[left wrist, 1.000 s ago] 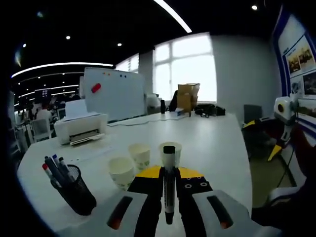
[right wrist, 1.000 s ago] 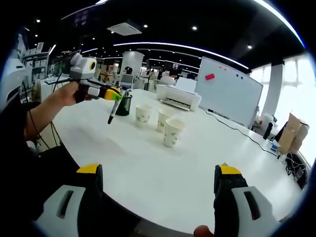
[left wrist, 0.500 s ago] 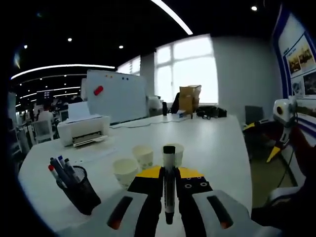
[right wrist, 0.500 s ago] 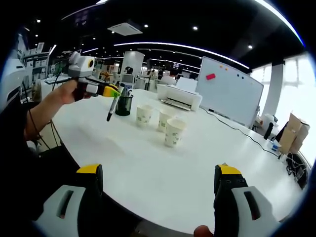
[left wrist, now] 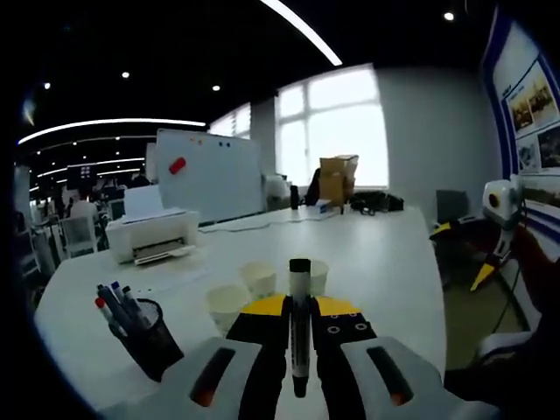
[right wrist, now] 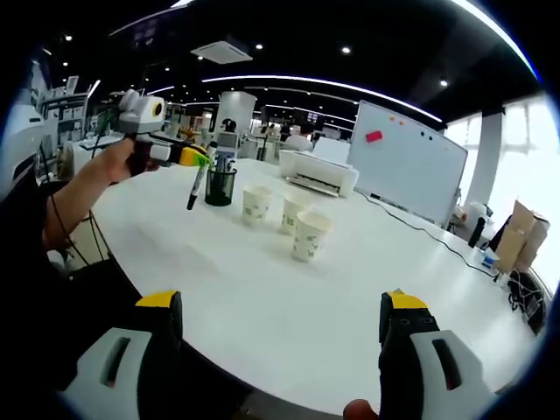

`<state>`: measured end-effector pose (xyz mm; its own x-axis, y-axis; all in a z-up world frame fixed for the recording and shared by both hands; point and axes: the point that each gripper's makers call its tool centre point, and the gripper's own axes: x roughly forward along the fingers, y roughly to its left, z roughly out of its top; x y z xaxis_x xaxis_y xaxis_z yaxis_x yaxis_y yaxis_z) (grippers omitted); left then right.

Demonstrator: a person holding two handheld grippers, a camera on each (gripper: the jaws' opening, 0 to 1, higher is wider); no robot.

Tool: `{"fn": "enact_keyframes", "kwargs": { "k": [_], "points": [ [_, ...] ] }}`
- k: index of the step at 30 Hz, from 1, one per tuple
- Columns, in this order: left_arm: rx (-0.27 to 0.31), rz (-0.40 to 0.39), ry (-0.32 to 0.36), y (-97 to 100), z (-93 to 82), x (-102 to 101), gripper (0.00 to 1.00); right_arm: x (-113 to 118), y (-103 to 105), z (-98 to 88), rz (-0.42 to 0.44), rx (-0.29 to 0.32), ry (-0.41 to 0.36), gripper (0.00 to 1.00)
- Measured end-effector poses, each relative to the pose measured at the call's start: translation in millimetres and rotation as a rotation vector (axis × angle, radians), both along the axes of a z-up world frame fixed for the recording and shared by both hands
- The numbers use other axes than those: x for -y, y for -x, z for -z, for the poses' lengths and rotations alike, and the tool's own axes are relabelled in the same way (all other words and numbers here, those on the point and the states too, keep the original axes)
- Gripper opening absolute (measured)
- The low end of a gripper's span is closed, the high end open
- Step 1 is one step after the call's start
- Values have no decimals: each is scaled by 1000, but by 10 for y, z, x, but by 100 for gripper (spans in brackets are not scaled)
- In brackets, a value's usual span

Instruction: Place the scattered laser pointers and whiteboard markers into the pen holder and stack the scattered paper cups together

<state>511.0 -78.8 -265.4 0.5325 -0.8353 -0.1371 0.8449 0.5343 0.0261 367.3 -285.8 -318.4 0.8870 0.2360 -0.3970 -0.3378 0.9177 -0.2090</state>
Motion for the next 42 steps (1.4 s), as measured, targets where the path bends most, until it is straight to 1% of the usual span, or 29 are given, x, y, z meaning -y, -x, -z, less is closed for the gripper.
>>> {"fn": "enact_keyframes", "kwargs": {
  "k": [18, 25, 42],
  "points": [
    [23, -10, 4, 18, -113, -53, 14, 1, 6, -20, -1, 5, 0, 88],
    [14, -14, 9, 21, -102, -83, 14, -8, -1, -18, -4, 3, 3, 88],
    [33, -22, 3, 21, -158, -146, 14, -9, -7, -30, -5, 5, 6, 88]
  ]
}}
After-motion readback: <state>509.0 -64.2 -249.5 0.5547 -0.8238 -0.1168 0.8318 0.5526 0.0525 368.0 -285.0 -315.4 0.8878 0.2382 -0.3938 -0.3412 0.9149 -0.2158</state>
